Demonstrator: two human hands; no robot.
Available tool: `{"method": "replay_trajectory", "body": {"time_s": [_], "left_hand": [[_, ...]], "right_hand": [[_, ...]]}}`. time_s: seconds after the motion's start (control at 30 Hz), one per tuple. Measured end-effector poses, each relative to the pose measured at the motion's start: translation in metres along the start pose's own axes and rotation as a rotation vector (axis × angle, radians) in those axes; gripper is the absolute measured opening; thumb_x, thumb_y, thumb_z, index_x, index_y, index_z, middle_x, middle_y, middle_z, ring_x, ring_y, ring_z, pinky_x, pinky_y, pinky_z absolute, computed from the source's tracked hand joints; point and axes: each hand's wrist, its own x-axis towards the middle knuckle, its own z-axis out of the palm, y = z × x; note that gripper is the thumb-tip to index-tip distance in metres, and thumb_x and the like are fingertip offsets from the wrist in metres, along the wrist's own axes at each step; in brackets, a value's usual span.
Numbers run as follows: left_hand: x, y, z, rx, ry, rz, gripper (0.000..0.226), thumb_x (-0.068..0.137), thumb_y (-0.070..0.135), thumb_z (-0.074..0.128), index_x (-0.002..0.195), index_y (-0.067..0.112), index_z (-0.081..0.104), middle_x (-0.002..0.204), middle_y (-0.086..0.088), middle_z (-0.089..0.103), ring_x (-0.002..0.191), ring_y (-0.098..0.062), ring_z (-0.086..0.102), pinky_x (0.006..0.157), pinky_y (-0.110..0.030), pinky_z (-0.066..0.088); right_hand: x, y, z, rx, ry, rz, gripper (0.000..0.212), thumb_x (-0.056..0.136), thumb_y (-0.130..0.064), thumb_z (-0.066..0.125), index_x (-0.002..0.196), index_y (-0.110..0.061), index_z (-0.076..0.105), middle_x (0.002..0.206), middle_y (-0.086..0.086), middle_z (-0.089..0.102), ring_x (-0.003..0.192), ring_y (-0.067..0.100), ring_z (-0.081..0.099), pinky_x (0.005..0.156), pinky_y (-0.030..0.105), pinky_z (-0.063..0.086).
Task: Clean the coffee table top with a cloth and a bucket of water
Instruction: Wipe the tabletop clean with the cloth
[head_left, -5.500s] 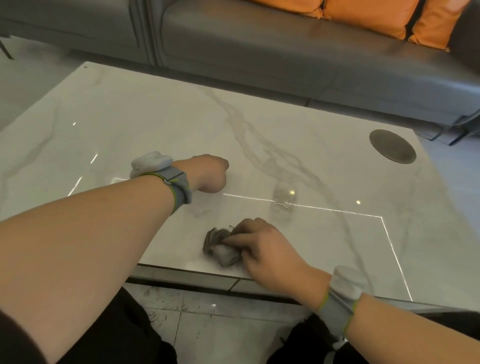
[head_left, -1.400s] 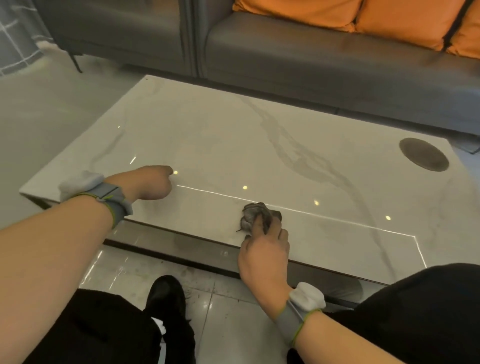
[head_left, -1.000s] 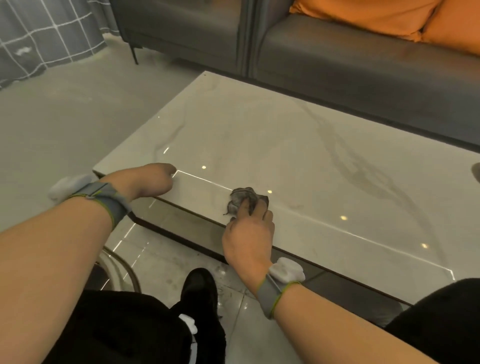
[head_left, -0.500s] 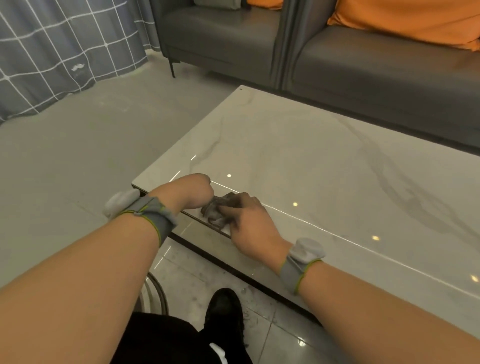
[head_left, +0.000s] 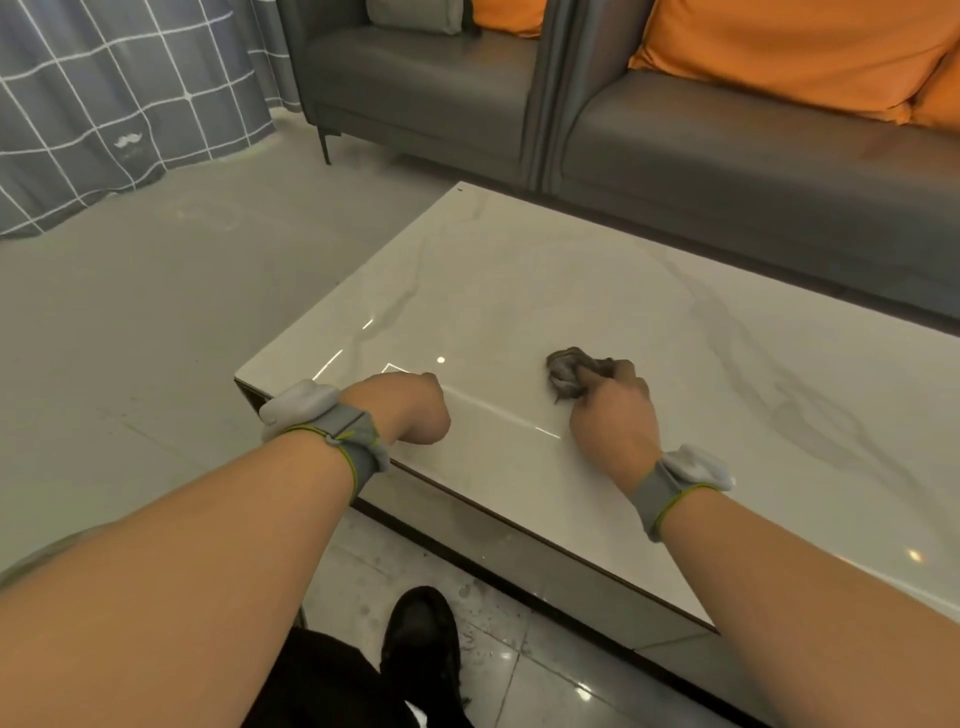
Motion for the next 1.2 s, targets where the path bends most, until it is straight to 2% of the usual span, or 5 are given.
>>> {"method": "replay_trajectory", "body": {"time_s": [0.33,0.53,0.73,1.0,1.2], "left_hand": [[0.002,0.001,0.0,0.062,-0.032,0.006,0.05,0.095,0.015,0.036,0.143,0.0,0.038,0.142,-0.018,0.051,0.125,-0.035,0.053,0.103,-0.037,0.044],[0.001,-0.003,0.003,0.048,-0.009,0.019,0.047,0.096,0.014,0.036,0.141,0.001,0.04,0.14,-0.018,0.052,0.124,-0.034,0.053,0.101,-0.037,0.044],[-0.001,-0.008,0.0,0.038,-0.007,0.036,0.044,0.095,0.013,0.037,0.136,0.002,0.046,0.135,-0.017,0.056,0.119,-0.033,0.056,0.099,-0.036,0.046],[-0.003,-0.021,0.002,0.057,0.012,0.052,0.043,0.094,0.016,0.037,0.134,0.008,0.05,0.138,-0.015,0.055,0.123,-0.033,0.054,0.101,-0.036,0.045],[-0.004,-0.03,0.007,0.07,-0.037,0.064,0.044,0.094,0.013,0.035,0.136,0.007,0.047,0.144,-0.016,0.045,0.124,-0.033,0.051,0.095,-0.033,0.042]], "right_hand": [[-0.091,0.065,-0.017,-0.055,0.163,0.137,0.05,0.079,-0.004,0.058,0.126,-0.016,0.067,0.121,0.022,0.053,0.089,0.043,0.052,0.082,0.045,0.051],[-0.128,0.014,-0.001,-0.101,0.163,0.164,0.054,0.073,-0.014,0.052,0.124,-0.018,0.067,0.122,0.02,0.056,0.088,0.04,0.053,0.071,0.041,0.05],[-0.142,-0.056,0.011,-0.003,0.023,-0.091,0.054,0.078,-0.023,0.049,0.13,-0.029,0.062,0.134,0.01,0.052,0.102,0.032,0.051,0.081,0.04,0.048],[-0.082,-0.049,0.02,0.08,-0.048,-0.42,0.048,0.084,-0.022,0.048,0.129,-0.032,0.064,0.124,0.006,0.057,0.102,0.03,0.053,0.088,0.039,0.05],[0.016,-0.008,0.018,0.067,-0.008,-0.303,0.038,0.094,-0.029,0.047,0.127,-0.03,0.068,0.124,0.011,0.058,0.11,0.036,0.054,0.099,0.035,0.046]]}}
